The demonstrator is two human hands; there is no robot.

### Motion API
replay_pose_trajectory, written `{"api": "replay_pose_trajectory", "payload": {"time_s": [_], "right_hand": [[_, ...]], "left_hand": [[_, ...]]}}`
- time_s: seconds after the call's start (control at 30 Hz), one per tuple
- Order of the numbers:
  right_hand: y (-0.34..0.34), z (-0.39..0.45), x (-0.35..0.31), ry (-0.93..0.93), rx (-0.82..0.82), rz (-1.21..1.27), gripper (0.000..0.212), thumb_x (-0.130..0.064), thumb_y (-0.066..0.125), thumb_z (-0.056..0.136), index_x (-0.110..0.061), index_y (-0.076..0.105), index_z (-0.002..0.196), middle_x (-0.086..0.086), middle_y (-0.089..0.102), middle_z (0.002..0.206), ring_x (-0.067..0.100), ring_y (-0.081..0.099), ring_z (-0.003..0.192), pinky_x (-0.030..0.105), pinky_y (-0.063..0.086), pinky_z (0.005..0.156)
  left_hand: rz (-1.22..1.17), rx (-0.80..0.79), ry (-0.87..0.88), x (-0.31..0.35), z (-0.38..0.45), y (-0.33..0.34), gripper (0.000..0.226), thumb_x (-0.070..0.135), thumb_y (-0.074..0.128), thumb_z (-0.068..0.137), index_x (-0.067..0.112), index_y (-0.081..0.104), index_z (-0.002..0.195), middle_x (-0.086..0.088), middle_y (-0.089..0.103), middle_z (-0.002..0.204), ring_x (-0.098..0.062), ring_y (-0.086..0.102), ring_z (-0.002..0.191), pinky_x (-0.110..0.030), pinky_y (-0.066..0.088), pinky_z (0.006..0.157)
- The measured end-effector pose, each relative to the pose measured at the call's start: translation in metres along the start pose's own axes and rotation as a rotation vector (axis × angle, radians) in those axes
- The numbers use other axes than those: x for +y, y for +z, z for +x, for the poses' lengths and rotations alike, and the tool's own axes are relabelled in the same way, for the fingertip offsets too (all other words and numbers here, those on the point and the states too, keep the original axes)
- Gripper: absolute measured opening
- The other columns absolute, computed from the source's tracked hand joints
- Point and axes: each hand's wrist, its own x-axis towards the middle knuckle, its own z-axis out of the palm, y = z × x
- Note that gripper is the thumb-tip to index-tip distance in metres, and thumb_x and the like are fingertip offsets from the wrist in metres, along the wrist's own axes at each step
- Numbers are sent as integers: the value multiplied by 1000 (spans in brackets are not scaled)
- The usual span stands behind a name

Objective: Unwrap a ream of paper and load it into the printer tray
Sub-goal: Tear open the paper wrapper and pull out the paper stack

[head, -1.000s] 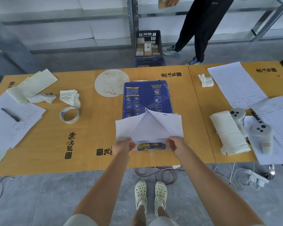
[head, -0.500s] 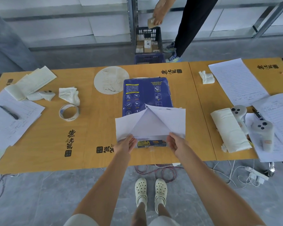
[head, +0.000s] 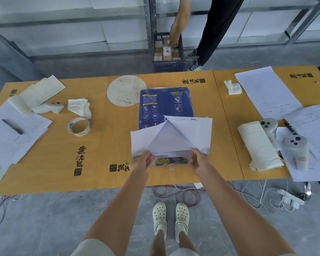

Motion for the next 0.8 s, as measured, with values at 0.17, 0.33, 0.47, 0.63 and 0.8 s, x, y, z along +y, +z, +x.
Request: {"api": "replay_pose_trajectory", "payload": {"time_s": [0.17,0.33,0.47,0.63,0.8], "right_hand": [[-5,-5,1,3,-13,-13,24,-16,67,83,-11,52,65,-2,52,42,2,45,26,12,39,31],[-10,-6,8,-27,-10,-34,33,-15,65,84,-13,43,59,-6,44,25,3,39,20,11,34,28],[-23,-10,19,4,-3,-51,34,-17,69,80,-11,44,58,2,50,46,7,46,32,12,37,30],[-45,-17,28,37,-42,-113,32,-16,71,78,-11,46,59,2,50,50,12,48,50,15,42,33],[-63,-18,34,74,-93,-159,24,-16,72,78,-9,53,64,2,53,57,11,57,45,16,45,36]], "left_hand": [[-3,16,14,0,-5,-2,12,6,76,72,-1,66,72,-12,70,74,-19,70,68,-29,60,68],[23,15,12,-6,-7,-9,13,2,74,73,-5,67,81,-15,69,74,-17,69,57,-25,59,56],[47,5,0,-16,-7,-22,15,2,74,73,-6,68,84,-16,69,76,-19,68,68,-25,59,58],[117,-84,-34,-23,-9,-45,7,1,70,77,-4,64,76,-16,69,69,-20,69,58,-25,59,53],[204,-188,-79,-26,-9,-63,15,2,69,77,-7,63,88,-21,66,82,-25,69,61,-26,58,49]]}}
